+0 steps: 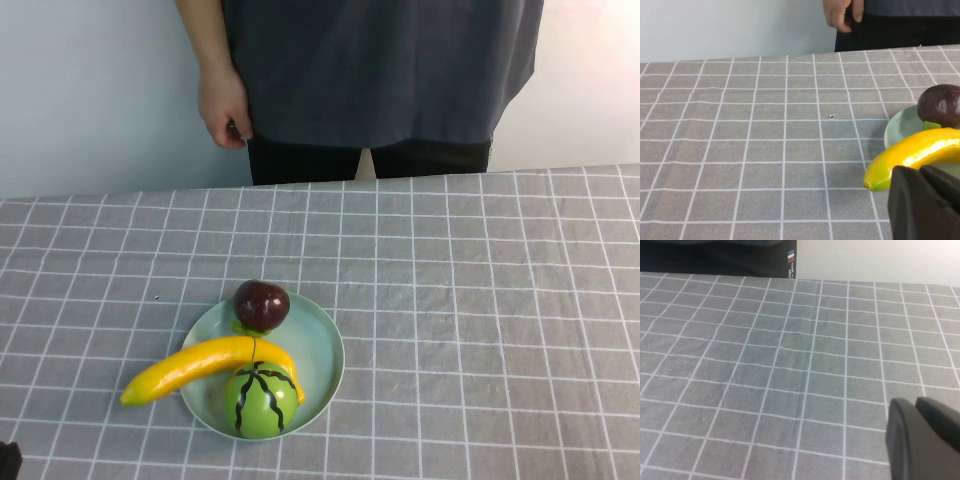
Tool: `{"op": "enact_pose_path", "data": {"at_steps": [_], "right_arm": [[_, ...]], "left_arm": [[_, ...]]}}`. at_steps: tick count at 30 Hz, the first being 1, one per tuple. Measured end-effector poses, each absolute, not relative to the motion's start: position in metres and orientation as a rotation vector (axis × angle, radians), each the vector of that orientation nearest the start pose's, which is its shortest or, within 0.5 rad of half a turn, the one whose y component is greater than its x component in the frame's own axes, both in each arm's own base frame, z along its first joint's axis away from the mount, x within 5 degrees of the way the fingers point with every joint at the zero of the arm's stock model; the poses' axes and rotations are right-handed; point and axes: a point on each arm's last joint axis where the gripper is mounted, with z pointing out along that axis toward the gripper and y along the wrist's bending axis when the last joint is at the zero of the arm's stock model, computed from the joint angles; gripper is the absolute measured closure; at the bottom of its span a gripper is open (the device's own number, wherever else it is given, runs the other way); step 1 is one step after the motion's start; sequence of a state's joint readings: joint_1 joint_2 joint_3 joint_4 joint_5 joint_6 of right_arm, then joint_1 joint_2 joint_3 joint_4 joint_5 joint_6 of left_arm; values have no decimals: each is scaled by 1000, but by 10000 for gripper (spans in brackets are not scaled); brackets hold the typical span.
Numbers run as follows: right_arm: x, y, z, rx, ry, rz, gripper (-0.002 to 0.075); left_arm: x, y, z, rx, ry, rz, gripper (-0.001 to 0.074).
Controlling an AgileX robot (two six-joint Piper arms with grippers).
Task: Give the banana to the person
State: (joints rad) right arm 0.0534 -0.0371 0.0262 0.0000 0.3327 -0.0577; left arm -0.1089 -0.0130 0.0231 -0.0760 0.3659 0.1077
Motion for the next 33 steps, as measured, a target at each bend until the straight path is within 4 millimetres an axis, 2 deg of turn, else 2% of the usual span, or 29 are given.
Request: {"op": "enact_pose_path", "data": {"at_steps": [33], "right_arm": [[52,3,176,-100,1803,-3,732]], "left_arm": [[52,-8,173,162,1852,-63,739]]}}
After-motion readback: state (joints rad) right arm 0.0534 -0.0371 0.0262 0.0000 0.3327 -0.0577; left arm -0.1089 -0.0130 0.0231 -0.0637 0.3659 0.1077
